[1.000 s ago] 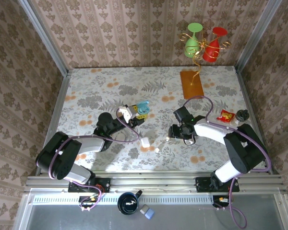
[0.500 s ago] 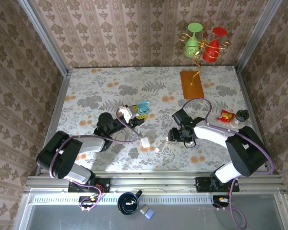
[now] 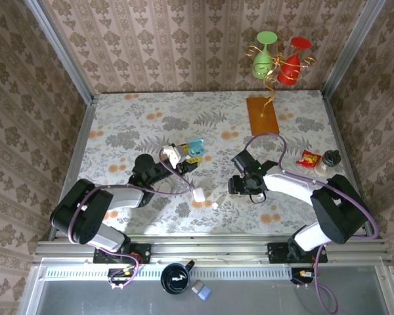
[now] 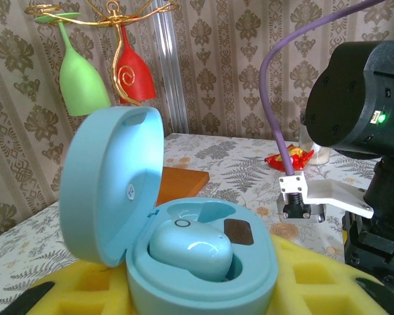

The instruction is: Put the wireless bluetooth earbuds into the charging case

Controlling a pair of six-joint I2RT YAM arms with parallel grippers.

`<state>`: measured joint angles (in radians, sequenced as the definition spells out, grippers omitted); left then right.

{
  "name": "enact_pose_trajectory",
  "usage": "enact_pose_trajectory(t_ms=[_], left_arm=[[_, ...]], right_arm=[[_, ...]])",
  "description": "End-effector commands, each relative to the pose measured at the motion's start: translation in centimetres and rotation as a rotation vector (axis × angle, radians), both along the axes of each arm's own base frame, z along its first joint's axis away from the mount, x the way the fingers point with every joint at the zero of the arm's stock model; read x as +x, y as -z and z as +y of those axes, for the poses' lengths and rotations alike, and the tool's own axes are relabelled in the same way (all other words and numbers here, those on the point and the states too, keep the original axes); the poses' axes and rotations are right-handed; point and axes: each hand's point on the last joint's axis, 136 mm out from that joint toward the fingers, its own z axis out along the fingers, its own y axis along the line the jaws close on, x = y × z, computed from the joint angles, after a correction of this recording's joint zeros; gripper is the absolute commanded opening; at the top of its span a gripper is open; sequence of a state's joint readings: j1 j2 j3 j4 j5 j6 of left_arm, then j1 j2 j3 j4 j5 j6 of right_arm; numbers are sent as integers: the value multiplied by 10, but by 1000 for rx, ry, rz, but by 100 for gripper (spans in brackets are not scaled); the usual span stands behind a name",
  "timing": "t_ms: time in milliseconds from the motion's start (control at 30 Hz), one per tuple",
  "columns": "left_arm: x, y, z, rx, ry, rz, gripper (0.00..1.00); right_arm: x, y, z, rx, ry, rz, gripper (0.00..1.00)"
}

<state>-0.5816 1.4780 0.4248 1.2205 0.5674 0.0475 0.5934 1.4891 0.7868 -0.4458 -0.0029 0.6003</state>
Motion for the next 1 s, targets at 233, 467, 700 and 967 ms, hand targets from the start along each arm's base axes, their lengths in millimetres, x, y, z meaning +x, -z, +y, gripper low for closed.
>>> enact_pose_trajectory(t_ms=[233, 467, 700, 967], left_arm=[[2, -8, 1, -28, 10, -14, 19], [3, -9, 1, -30, 15, -14, 19], [3, -11, 5, -34, 7, -13, 19], [3, -10, 7, -35, 0, -10, 19]], right_arm=[[12, -18, -19, -121, 100, -53, 55], [18, -10, -28, -251, 129, -37, 58], [22, 6, -25, -401, 50, 8, 60], [5, 18, -32, -531, -27, 82, 60]])
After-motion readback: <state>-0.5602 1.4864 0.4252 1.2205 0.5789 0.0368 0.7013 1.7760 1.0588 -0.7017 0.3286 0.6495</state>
